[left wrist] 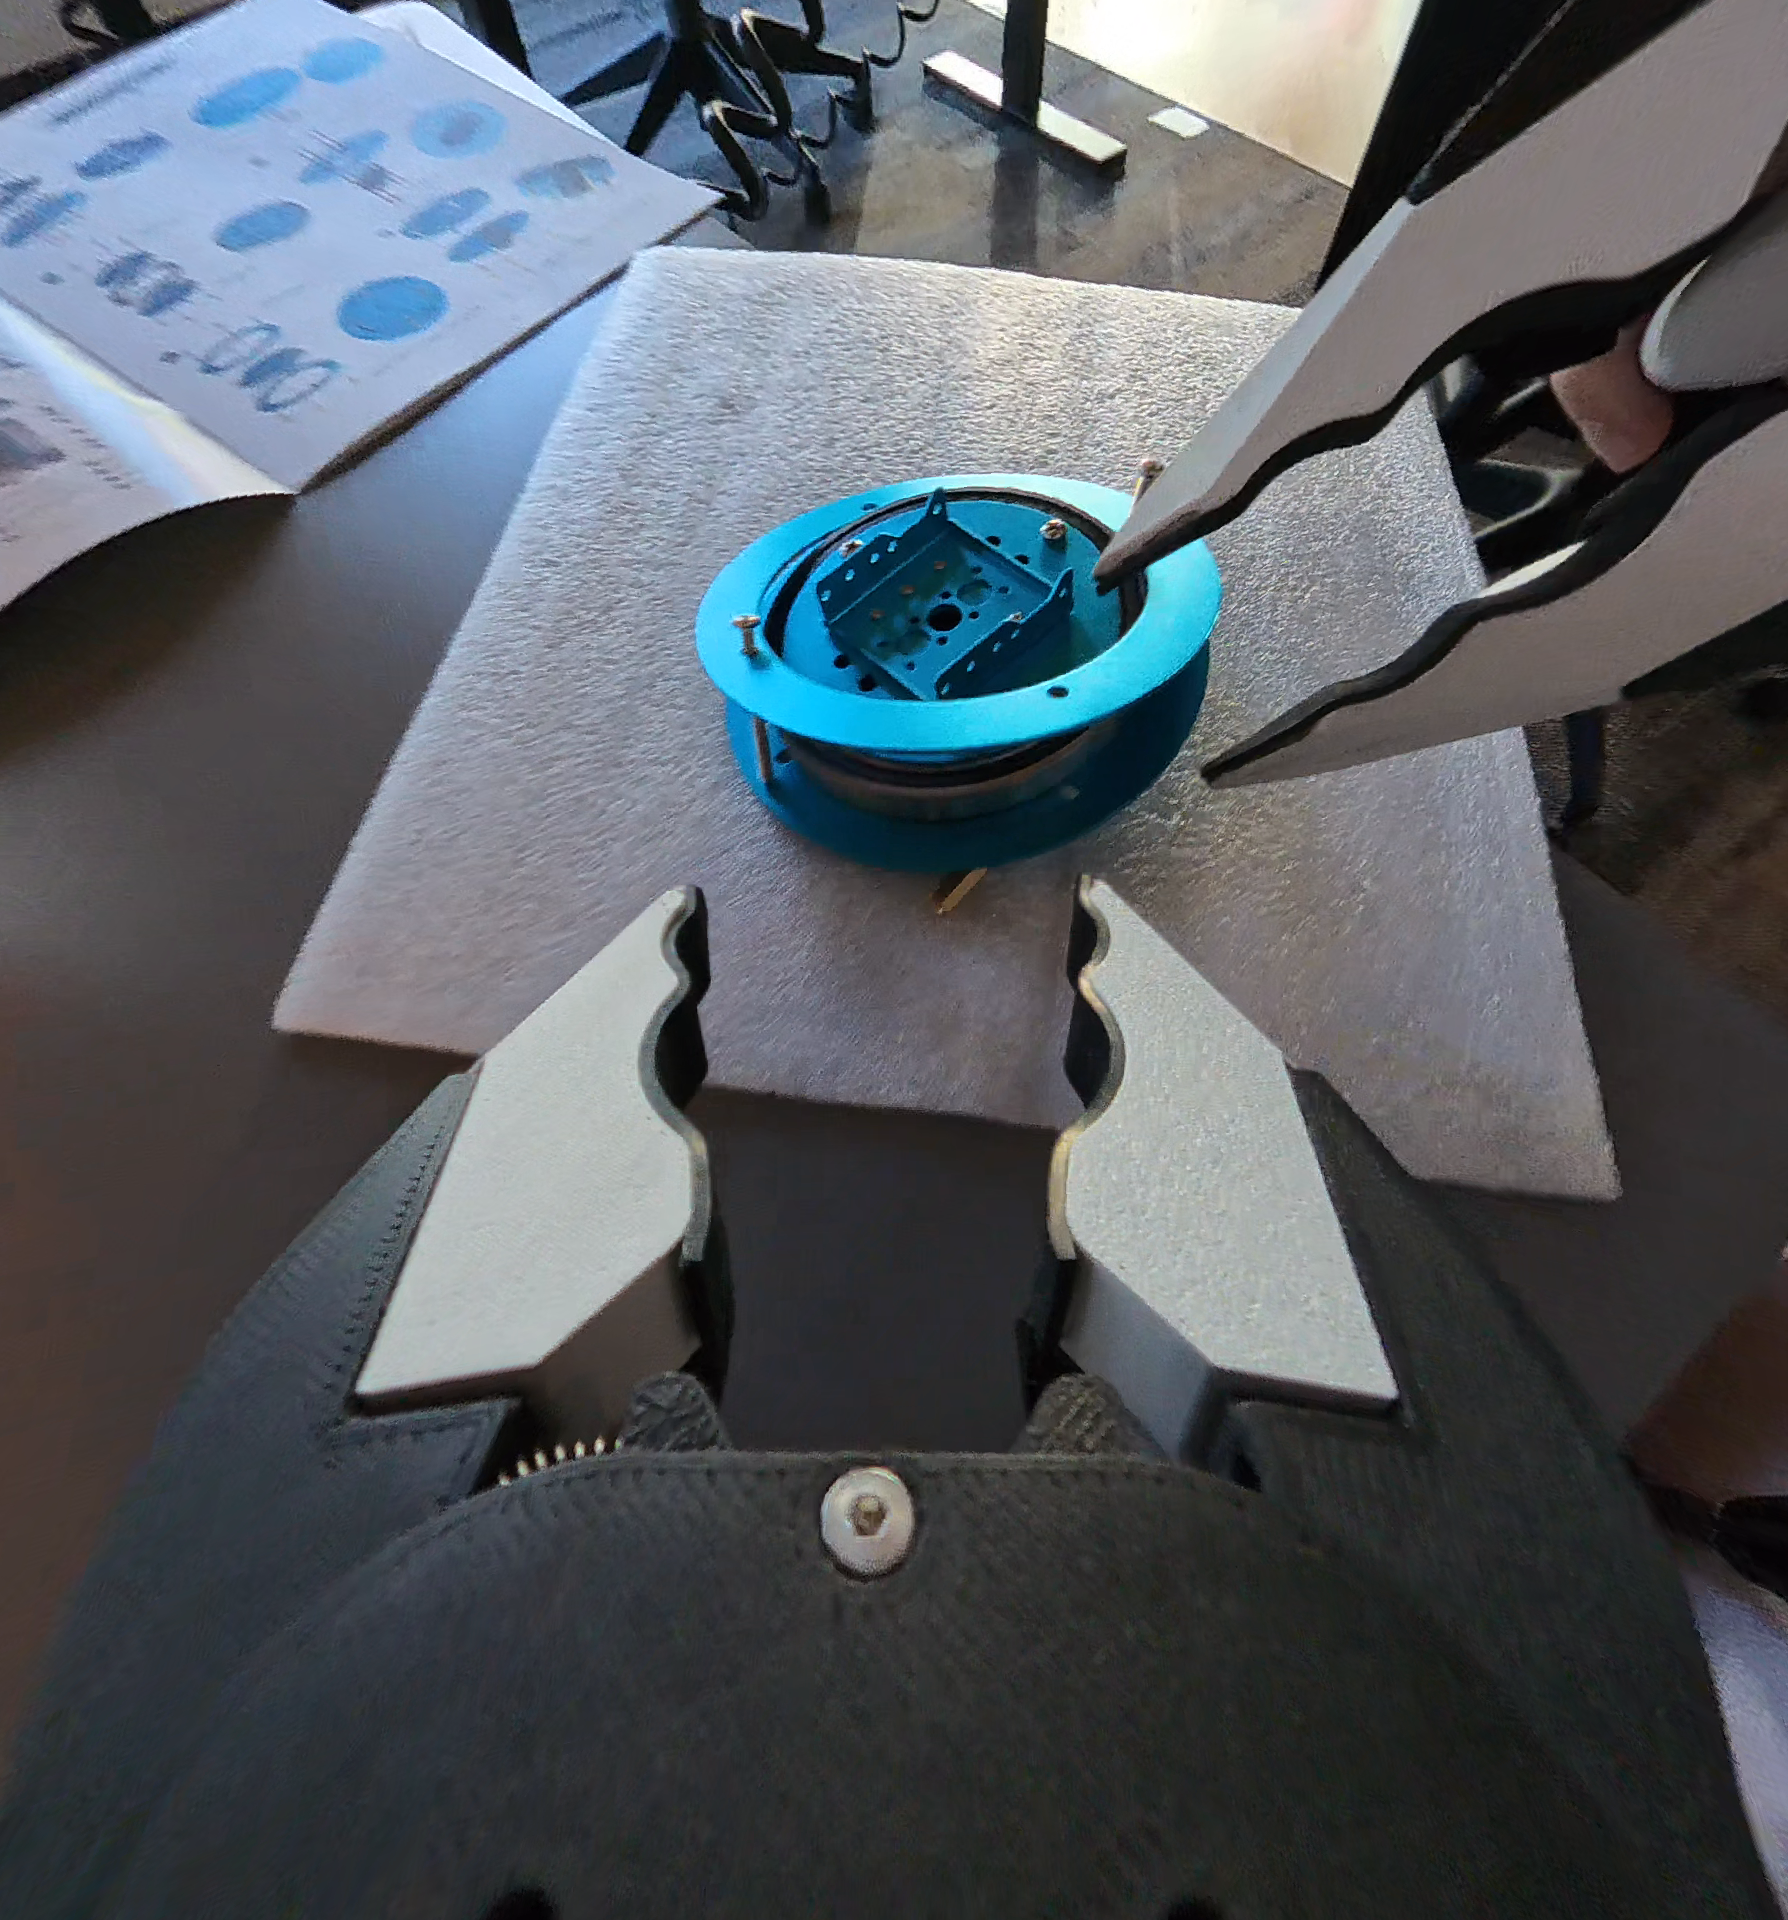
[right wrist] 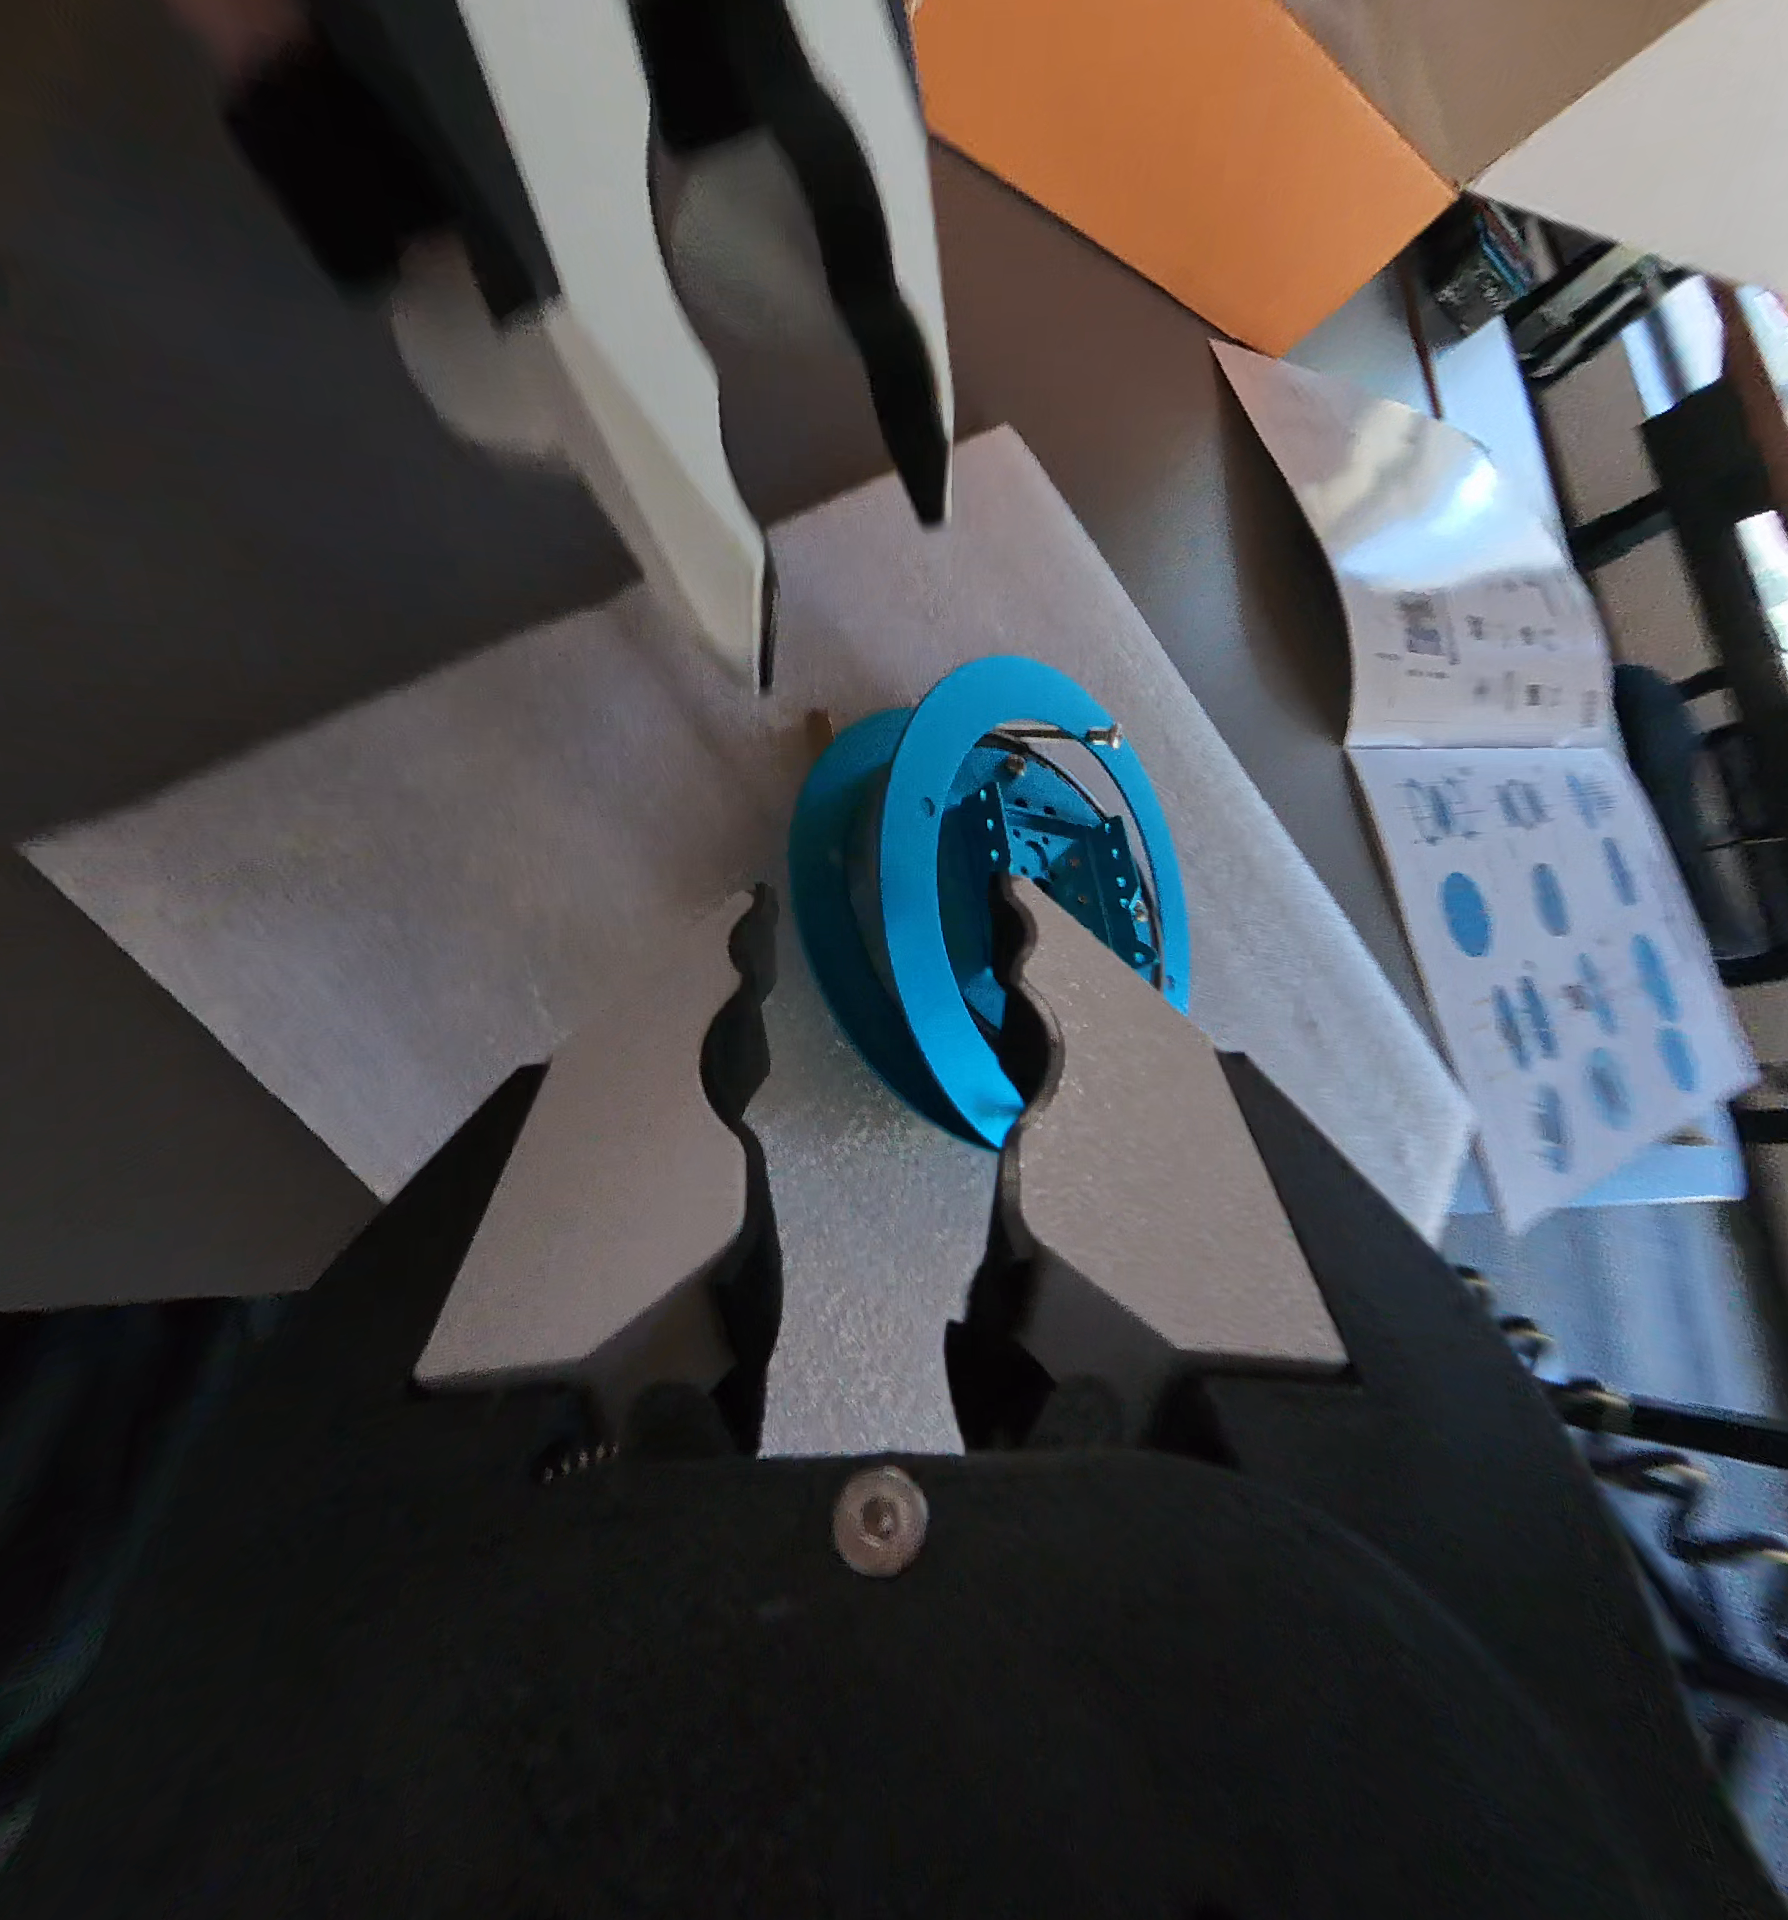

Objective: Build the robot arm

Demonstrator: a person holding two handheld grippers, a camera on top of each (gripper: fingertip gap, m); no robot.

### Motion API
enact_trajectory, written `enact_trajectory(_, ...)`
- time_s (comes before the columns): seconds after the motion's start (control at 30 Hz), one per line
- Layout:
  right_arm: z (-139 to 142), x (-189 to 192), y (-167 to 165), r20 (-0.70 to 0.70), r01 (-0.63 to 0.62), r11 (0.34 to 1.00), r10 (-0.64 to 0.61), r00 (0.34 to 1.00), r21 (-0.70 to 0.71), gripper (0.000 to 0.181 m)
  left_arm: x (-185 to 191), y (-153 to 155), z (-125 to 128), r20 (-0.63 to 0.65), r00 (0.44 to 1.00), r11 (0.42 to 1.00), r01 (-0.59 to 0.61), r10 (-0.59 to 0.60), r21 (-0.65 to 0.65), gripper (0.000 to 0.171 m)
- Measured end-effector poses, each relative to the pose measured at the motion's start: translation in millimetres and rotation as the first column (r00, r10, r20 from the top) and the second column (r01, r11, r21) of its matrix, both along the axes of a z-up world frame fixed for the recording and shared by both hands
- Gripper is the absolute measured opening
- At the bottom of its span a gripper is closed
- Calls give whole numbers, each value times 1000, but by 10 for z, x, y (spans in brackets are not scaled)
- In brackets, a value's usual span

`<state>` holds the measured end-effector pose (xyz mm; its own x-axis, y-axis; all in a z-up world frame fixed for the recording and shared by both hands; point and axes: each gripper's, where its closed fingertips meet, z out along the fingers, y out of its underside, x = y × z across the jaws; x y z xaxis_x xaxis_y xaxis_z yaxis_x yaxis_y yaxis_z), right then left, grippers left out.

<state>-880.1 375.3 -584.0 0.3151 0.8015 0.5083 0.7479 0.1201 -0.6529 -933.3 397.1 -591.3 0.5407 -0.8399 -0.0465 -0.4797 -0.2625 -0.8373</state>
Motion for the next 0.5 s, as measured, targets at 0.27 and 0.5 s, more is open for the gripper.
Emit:
enact_trajectory(0.27, -150, 76, 73, 294, -42, 961, -41, 955, 273, 28, -302, -29, 26, -46, 999, 999, 20, -19, 39, 67)
enact_trajectory(0.5, -172, 18, 84, 373, -35, 949, -89, 923, 312, 17, -298, -112, 47, -104, 987, 991, 127, -121, 46, 66)
